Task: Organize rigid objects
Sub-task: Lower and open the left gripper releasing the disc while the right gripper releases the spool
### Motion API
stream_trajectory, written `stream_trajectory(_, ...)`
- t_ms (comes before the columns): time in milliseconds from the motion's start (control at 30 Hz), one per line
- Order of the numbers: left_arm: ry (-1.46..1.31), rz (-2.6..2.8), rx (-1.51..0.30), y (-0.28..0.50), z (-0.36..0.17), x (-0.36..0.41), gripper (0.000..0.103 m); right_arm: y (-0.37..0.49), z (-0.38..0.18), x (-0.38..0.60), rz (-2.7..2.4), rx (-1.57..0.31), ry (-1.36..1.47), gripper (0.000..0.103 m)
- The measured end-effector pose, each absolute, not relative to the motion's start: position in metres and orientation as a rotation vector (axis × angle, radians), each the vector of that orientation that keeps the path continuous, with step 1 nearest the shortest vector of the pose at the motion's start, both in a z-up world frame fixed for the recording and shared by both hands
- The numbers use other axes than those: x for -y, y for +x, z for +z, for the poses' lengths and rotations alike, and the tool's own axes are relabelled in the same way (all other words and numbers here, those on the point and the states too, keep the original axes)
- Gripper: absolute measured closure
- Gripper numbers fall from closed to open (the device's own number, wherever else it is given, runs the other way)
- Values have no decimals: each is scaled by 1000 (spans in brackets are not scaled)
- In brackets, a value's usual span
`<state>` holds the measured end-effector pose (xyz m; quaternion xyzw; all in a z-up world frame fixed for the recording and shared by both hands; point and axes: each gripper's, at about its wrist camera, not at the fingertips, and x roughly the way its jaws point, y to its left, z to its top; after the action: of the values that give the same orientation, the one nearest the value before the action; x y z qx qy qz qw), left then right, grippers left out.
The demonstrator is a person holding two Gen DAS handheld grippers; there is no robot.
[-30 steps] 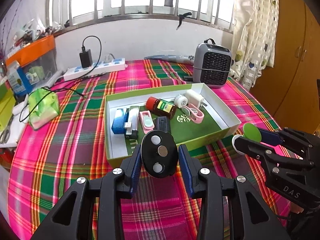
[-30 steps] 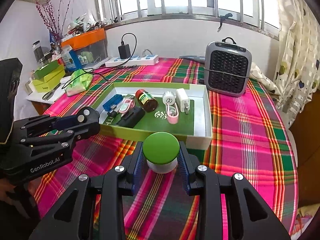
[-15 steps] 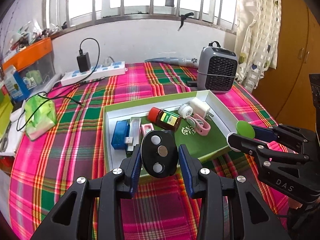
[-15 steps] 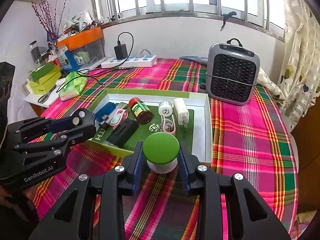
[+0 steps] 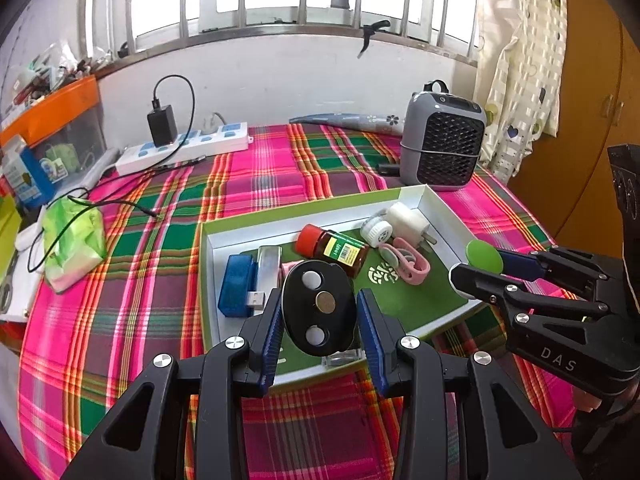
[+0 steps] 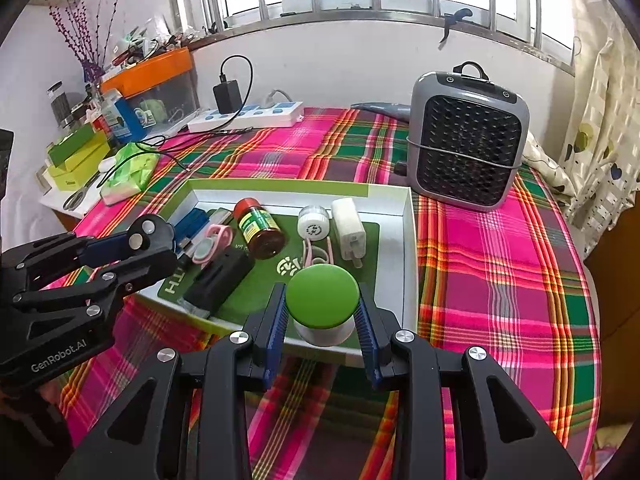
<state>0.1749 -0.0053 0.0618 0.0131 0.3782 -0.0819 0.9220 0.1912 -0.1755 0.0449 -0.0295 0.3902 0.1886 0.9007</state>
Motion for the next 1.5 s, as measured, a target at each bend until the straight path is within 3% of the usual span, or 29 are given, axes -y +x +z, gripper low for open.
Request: stream_trajectory(1500, -6, -148, -857, 201, 30, -1, 67, 219, 19, 173, 396, -882, -106, 69)
